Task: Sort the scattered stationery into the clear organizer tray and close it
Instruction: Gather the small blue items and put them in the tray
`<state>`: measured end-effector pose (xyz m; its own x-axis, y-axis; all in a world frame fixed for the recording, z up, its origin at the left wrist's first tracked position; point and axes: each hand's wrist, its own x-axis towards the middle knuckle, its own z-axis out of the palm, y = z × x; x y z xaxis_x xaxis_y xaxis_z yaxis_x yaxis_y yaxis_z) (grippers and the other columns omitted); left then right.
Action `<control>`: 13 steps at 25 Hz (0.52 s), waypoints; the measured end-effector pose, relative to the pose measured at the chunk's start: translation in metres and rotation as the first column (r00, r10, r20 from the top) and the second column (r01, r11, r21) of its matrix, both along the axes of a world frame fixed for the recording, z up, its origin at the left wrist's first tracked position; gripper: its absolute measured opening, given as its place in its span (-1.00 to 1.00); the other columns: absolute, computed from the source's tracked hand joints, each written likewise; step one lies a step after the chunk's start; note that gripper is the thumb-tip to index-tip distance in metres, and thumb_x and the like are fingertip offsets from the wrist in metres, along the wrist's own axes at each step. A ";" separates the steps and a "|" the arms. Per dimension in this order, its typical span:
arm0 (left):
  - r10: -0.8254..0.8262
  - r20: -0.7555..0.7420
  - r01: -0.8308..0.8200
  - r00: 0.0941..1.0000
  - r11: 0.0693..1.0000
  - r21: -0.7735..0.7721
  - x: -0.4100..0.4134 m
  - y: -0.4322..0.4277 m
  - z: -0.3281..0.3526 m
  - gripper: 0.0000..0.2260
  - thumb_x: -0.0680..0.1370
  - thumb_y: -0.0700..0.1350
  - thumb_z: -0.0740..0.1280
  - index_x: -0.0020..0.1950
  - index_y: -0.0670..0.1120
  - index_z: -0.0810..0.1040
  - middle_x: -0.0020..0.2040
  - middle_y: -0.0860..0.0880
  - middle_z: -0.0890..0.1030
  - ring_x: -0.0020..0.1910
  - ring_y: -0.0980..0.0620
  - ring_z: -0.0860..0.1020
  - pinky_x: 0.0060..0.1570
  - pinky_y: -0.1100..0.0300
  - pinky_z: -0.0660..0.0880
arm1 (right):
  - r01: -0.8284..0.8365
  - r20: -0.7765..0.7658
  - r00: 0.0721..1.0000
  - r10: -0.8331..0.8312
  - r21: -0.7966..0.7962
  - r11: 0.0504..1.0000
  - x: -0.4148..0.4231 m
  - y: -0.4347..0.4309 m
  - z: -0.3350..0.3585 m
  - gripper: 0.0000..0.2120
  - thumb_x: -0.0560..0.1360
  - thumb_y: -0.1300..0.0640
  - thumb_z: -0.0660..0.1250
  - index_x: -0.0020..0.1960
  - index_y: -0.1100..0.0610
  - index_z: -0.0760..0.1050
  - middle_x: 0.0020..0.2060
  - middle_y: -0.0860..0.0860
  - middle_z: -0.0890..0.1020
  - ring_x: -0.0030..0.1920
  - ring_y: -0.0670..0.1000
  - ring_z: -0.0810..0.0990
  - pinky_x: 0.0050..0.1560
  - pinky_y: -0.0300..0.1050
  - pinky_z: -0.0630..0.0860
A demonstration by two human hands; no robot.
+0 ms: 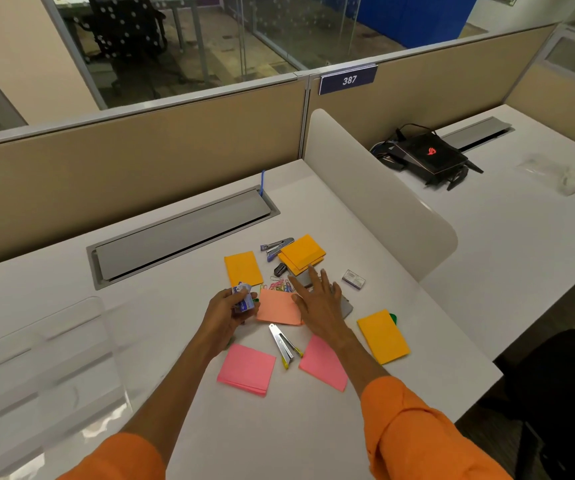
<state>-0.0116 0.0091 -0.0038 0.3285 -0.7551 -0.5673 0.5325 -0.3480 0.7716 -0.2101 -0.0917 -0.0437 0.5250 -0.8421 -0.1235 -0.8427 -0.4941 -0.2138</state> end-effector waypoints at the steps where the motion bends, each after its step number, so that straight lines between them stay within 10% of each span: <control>1: 0.001 0.007 -0.001 1.000 1.000 0.009 0.003 0.001 -0.001 -0.71 0.60 -0.18 0.28 0.27 -0.28 0.45 0.16 -0.29 0.59 0.04 -0.19 0.62 0.10 -0.06 0.54 | -0.023 -0.025 0.999 0.023 0.014 1.000 0.006 -0.006 0.000 -0.43 0.53 -0.24 -0.25 0.51 -0.21 0.08 0.56 0.12 0.00 0.53 0.26 0.00 0.42 0.33 0.05; 13: 0.031 -0.040 -0.031 0.999 1.000 0.003 0.010 0.001 -0.004 -0.79 0.61 -0.19 0.26 0.22 -0.22 0.47 0.19 -0.25 0.57 0.15 -0.20 0.58 0.00 0.08 0.62 | 0.085 0.021 0.996 -0.087 0.097 0.992 -0.011 -0.049 0.007 -0.44 0.58 -0.25 0.05 0.53 -0.14 0.06 0.55 0.10 0.04 0.53 0.18 0.05 0.42 0.29 0.05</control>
